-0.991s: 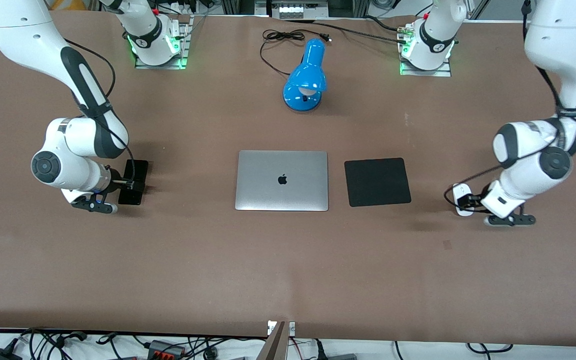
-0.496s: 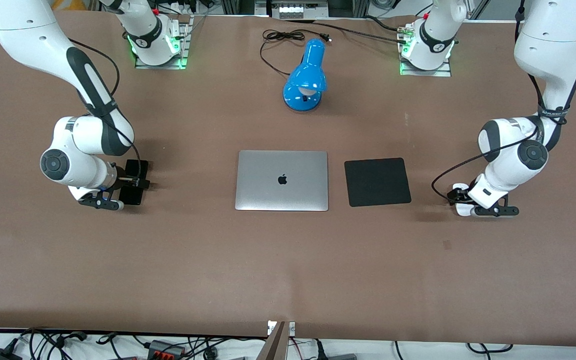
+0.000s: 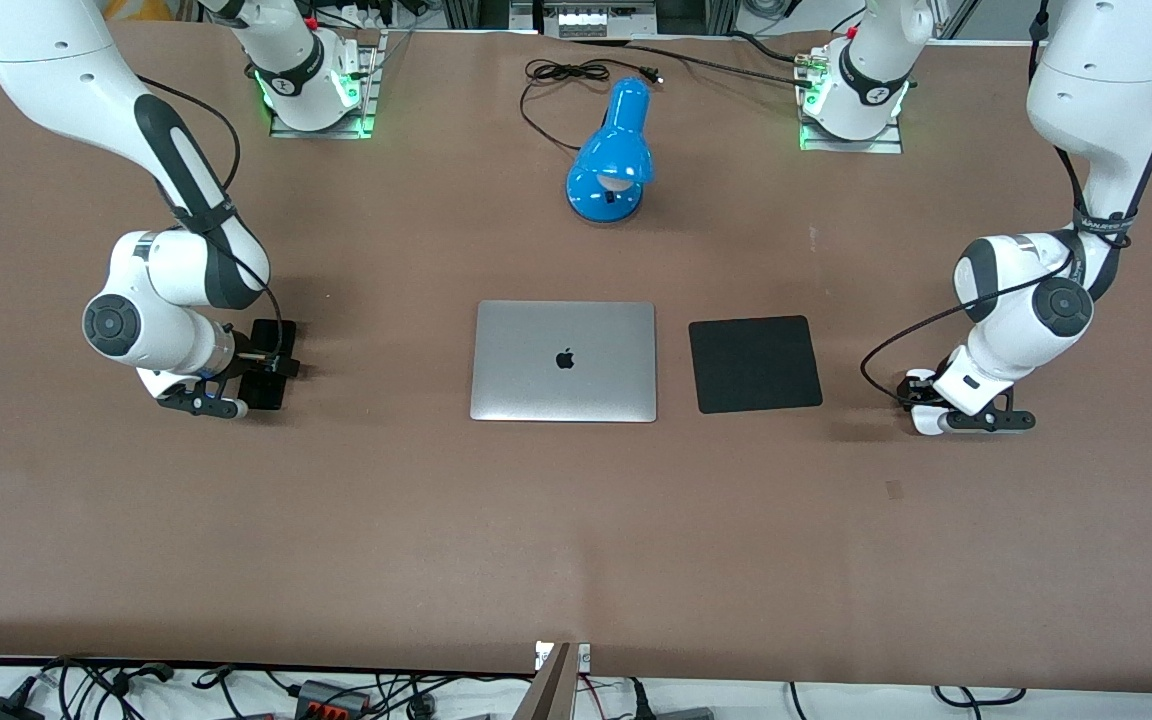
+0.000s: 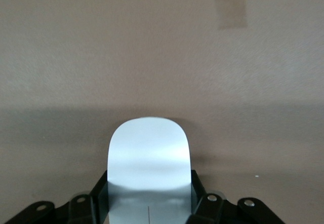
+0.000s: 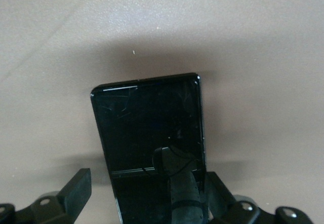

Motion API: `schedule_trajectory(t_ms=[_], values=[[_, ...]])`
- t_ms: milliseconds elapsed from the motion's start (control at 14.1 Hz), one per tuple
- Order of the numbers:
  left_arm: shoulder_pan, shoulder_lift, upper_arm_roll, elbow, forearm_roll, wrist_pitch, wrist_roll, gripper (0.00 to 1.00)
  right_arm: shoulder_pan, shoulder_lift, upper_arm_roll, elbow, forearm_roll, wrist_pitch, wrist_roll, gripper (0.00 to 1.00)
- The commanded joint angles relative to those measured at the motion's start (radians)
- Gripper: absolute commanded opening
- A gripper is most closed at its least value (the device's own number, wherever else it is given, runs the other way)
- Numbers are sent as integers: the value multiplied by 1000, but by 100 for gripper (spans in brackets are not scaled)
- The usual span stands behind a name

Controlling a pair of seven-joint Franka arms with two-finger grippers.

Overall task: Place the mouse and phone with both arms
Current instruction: 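Carry the white mouse with the left gripper onto the black mouse pad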

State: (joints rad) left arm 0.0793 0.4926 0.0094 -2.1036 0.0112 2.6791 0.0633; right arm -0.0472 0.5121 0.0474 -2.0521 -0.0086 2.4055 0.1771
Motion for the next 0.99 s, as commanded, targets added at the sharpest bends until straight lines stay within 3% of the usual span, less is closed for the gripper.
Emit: schedule_trajectory(t_ms=[0,142,283,496,566,779,920], values=[[-19,-117,-29,51,18,-230,-14,40,-3,-21,2,-43,-1,27,2,100],[-29,-128,-72,153,18,-435,-48,41,-3,-21,2,-43,-1,27,2,100],[-29,-129,-170,197,18,-534,-184,41,-3,-17,2,-49,-1,37,2,100],[-51,-105,-301,192,19,-524,-356,40,-3,-17,2,-71,-1,73,2,100],[-94,-86,-299,191,36,-500,-444,40,-3,-15,0,-74,-1,76,2,100],[-139,-33,-305,169,270,-392,-635,40,-3,-15,0,-76,-1,76,1,100],[-136,-16,-307,122,289,-277,-651,40,-5,-15,0,-79,-1,76,1,100]])
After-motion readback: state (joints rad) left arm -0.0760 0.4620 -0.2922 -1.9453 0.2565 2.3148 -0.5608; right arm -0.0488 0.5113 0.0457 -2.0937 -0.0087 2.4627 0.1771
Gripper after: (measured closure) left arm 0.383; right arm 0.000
